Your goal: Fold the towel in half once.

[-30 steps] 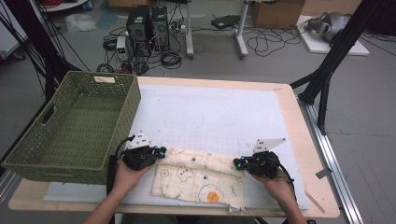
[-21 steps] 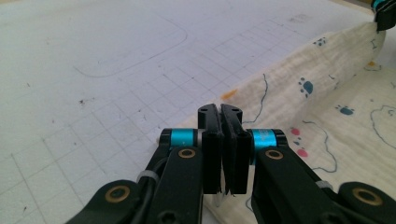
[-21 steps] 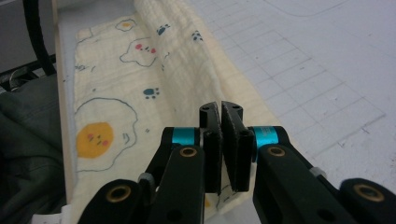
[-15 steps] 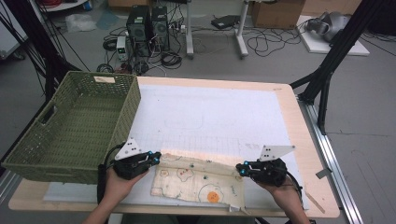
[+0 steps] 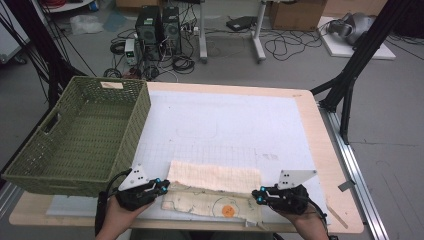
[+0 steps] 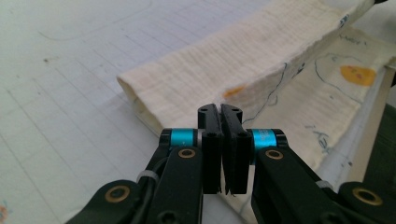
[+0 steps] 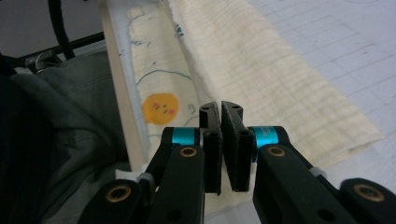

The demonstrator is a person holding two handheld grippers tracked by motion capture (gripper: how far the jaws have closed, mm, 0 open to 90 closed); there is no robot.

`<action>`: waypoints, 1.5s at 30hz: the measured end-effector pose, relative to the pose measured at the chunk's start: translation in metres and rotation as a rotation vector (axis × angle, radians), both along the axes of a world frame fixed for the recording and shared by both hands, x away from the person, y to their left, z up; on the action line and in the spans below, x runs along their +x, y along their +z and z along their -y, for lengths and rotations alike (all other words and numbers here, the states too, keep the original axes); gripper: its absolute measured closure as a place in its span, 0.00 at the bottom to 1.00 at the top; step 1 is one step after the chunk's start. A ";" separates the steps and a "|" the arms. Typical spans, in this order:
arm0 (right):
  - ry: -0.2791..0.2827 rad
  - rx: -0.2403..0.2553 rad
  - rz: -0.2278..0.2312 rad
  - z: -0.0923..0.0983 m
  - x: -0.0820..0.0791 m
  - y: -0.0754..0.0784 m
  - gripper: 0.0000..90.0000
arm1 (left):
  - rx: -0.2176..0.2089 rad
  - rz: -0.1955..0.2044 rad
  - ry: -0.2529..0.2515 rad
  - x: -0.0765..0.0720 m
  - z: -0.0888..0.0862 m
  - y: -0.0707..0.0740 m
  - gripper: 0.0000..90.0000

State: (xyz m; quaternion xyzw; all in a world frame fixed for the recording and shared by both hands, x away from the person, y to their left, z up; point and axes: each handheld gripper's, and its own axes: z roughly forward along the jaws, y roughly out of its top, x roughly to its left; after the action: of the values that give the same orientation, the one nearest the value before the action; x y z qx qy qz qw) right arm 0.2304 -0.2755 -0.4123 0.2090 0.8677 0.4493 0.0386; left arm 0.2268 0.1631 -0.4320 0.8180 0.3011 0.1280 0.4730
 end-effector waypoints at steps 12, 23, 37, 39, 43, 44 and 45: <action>0.058 -0.008 -0.070 -0.002 -0.014 -0.013 0.88 | 0.036 -0.038 -0.064 -0.015 -0.002 -0.006 0.93; -0.002 -0.019 -0.060 0.001 0.004 -0.013 0.83 | -0.013 0.000 -0.041 -0.004 -0.007 0.010 0.79; 0.048 -0.100 -0.114 -0.005 0.002 -0.028 0.82 | 0.081 -0.049 -0.060 0.004 0.008 -0.014 0.82; 0.041 -0.085 -0.095 -0.004 0.004 -0.025 0.80 | 0.071 -0.028 -0.050 0.008 0.009 -0.011 0.82; -0.021 -0.052 -0.066 0.003 0.014 -0.016 0.76 | 0.043 -0.001 -0.011 0.015 0.009 -0.005 0.79; -0.075 -0.034 -0.044 0.007 0.024 -0.011 0.74 | 0.023 0.017 0.029 0.024 0.010 -0.002 0.78; -0.104 -0.025 -0.036 0.009 0.030 -0.009 0.73 | 0.014 0.018 0.048 0.028 0.011 -0.001 0.77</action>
State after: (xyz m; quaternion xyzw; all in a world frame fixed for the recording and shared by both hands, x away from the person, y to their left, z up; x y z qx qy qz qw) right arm 0.2608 -0.2849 -0.4213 0.2613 0.8619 0.4318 0.0489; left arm 0.2552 0.1526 -0.4333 0.8127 0.3155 0.1486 0.4667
